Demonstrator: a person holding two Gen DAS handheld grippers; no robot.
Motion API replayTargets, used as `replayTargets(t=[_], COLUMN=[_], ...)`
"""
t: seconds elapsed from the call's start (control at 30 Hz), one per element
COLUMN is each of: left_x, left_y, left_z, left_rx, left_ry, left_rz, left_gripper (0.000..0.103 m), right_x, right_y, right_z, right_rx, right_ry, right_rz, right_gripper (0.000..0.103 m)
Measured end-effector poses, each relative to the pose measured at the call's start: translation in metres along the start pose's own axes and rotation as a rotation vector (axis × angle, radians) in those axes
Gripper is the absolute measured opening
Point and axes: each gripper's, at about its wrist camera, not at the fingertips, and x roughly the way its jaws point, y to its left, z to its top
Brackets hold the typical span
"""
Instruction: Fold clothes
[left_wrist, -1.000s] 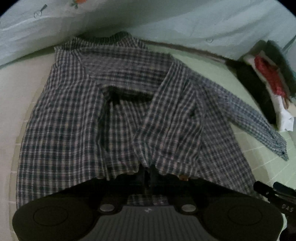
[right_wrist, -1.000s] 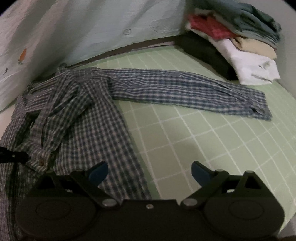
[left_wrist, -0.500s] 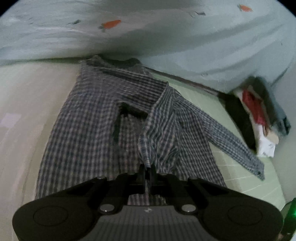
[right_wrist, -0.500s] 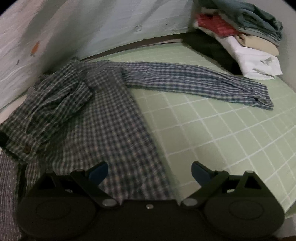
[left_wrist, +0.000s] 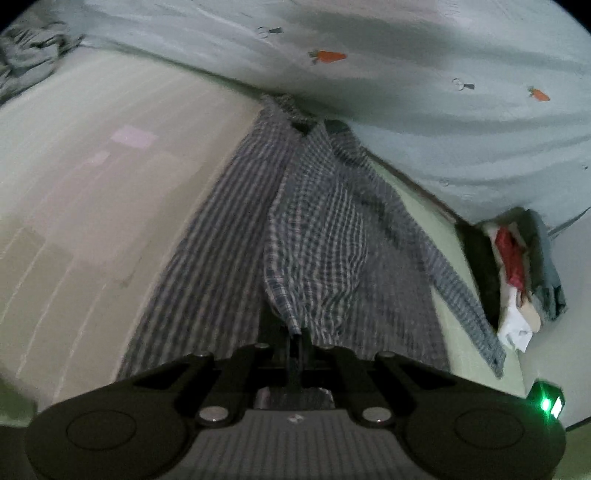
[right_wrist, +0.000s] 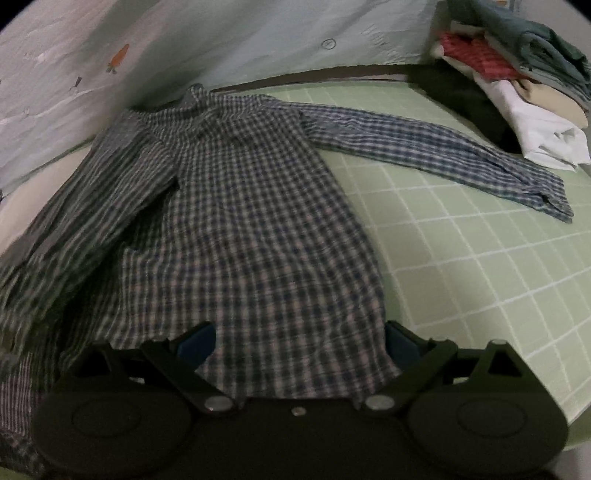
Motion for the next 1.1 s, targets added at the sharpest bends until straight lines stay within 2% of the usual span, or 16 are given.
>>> replayTargets(t=[0.17, 0.37, 0.43, 0.53, 0.6, 0.67, 0.77, 0.9, 1.1], left_x=[0.002, 0.02, 0.024, 0.021, 0.018, 0.016, 0.017, 0.026, 0.042], left_y=[0.021, 0.028, 0.031, 0.031, 0.028, 0.022, 0.012, 0.003, -0.014], left_z=[-0.014, -0.018, -0.017, -0.011, -0.006, -0.001, 0.006, 0.012, 0.024], left_rx=[-0.047, -0.046, -0.051, -0.052, -0.029, 0.007, 0.062, 0.129, 0.205], left_ry=[0.067, 0.179, 0.208, 0.194, 0.162, 0.129, 0.112, 0.131, 0.136], left_rz=[0.059, 0.146, 0.169, 0.177, 0.193, 0.205, 0.218, 0.237, 0.209], left_gripper=[0.004, 0.008, 0.015, 0.035, 0.06, 0.068, 0.072, 0.073, 0.073], right_x=[0.002, -0.001, -0.003, -0.005, -0.007, -0.008, -0.01, -0.012, -0.008], right_y=[0.008, 0.012, 0.012, 0.009, 0.007, 0.004, -0.001, -0.008, -0.023], right_z=[-0.004, -0.006, -0.006, -0.005, -0.005, -0.005, -0.003, -0.001, 0.007], right_rx=[-0.009, -0.033, -0.03, -0.019, -0.007, 0.007, 0.024, 0.051, 0.117], right_ry=[0.014, 0.018, 0.013, 0.002, -0.003, -0.008, -0.014, -0.028, -0.038], right_rz=[-0.003, -0.008, -0.011, -0.017, -0.023, -0.028, -0.039, -0.055, -0.086], right_gripper=[0.098, 0.099, 0.099, 0.099, 0.099, 0.099, 0.099, 0.099, 0.099])
